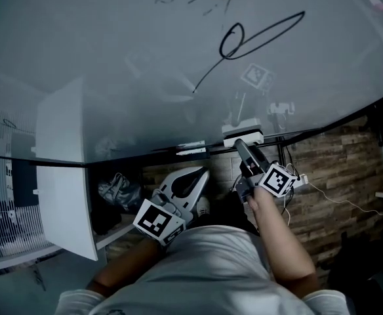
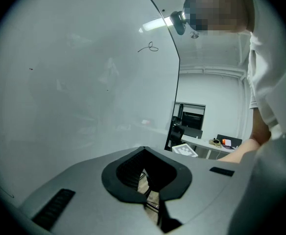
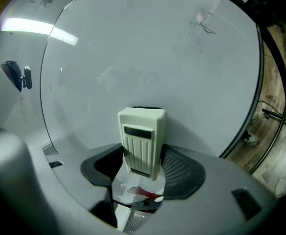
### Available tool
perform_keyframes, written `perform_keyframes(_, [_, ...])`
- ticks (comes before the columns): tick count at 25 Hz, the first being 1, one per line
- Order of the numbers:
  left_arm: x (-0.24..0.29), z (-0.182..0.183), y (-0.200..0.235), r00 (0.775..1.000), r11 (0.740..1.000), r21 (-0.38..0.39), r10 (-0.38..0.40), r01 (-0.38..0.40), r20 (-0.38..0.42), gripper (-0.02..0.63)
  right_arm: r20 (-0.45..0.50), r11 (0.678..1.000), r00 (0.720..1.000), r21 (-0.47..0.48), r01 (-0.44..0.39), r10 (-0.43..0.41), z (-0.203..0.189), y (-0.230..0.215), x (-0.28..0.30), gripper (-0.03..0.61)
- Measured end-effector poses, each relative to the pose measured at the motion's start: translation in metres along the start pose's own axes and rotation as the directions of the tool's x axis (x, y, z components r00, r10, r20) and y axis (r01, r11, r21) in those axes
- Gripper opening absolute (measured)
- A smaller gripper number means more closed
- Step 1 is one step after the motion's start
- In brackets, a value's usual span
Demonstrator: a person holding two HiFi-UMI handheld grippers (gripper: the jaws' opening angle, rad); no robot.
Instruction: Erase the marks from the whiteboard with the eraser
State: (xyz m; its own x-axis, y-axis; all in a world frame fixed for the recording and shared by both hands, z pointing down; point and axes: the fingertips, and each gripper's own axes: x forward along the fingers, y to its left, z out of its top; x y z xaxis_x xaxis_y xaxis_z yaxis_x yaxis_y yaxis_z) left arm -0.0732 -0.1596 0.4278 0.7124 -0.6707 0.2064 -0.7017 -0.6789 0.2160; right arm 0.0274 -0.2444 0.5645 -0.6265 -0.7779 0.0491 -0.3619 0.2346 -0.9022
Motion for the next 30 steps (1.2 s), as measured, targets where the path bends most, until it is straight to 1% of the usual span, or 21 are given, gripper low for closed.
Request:
perform_keyframes(3, [-0.004, 0.001, 0.0, 1.0, 1.0, -0.002, -0.001, 0.001, 0.007, 0.006, 0.023, 0.997, 0.997, 0.024, -0.079, 0.078, 0.011, 0.045, 0.003, 0.242])
perform_keyframes(6, [-0.007, 0.0, 0.0, 1.0, 1.0, -0.004, -0.008, 0.008, 0.007, 0.006, 0.053, 0.984, 0.983, -0.014, -0.175, 0.176, 0.029, 0.097, 0.004, 0.242])
perform_keyframes(8, [-0.009, 0.0, 0.0, 1.0, 1.0, -0.005, -0.009, 0.009, 0.007, 0.006, 0.069, 0.974, 0.972, -0.039, -0.222, 0.225, 0.038, 0.125, 0.004, 0.242])
perform_keyframes(10, [-0.01, 0.001, 0.0, 1.0, 1.0, -0.004, -0.007, 0.007, 0.01, 0.006, 0.073, 0.971, 0.969, -0.057, -0.233, 0.237, 0.043, 0.137, 0.004, 0.242])
perform_keyframes(12, [-0.011, 0.0, 0.0, 1.0, 1.0, -0.004, -0.003, 0.003, 0.008, 0.006, 0.068, 0.971, 0.97, -0.077, -0.228, 0.234, 0.043, 0.136, 0.004, 0.242])
perform_keyframes(15, [-0.013, -0.005, 0.002, 1.0, 1.0, -0.007, 0.009, -0.009, -0.007, 0.006, 0.06, 0.973, 0.975, -0.094, -0.209, 0.215, 0.038, 0.119, 0.003, 0.242])
perform_keyframes(18, [-0.014, -0.011, 0.005, 0.999, 1.0, -0.011, 0.027, -0.027, -0.023, 0.006, 0.036, 0.984, 0.986, -0.076, -0.158, 0.161, 0.025, 0.079, 0.003, 0.242])
perform_keyframes(20, [-0.012, -0.014, 0.006, 0.999, 0.999, -0.014, 0.033, -0.033, -0.03, 0.006, 0.018, 0.994, 0.995, -0.048, -0.101, 0.102, 0.014, 0.044, 0.002, 0.242])
perform_keyframes(22, [-0.008, -0.016, 0.004, 0.999, 0.999, -0.015, 0.031, -0.031, -0.037, 0.006, 0.004, 1.0, 1.0, -0.016, -0.022, 0.022, 0.006, 0.005, -0.001, 0.242])
perform_keyframes(25, [-0.006, -0.019, 0.003, 0.998, 0.999, -0.018, 0.033, -0.033, -0.047, 0.006, -0.019, 0.996, 0.995, 0.012, 0.094, -0.094, -0.003, -0.041, -0.006, 0.242])
perform_keyframes(26, [-0.005, -0.02, 0.004, 0.998, 0.999, -0.021, 0.036, -0.037, -0.048, 0.006, -0.026, 0.993, 0.993, 0.015, 0.115, -0.115, -0.005, -0.049, -0.007, 0.242])
perform_keyframes(30, [-0.008, -0.019, 0.005, 0.998, 0.999, -0.024, 0.045, -0.046, -0.047, 0.006, -0.035, 0.993, 0.993, -0.007, 0.116, -0.116, -0.009, -0.056, -0.003, 0.242])
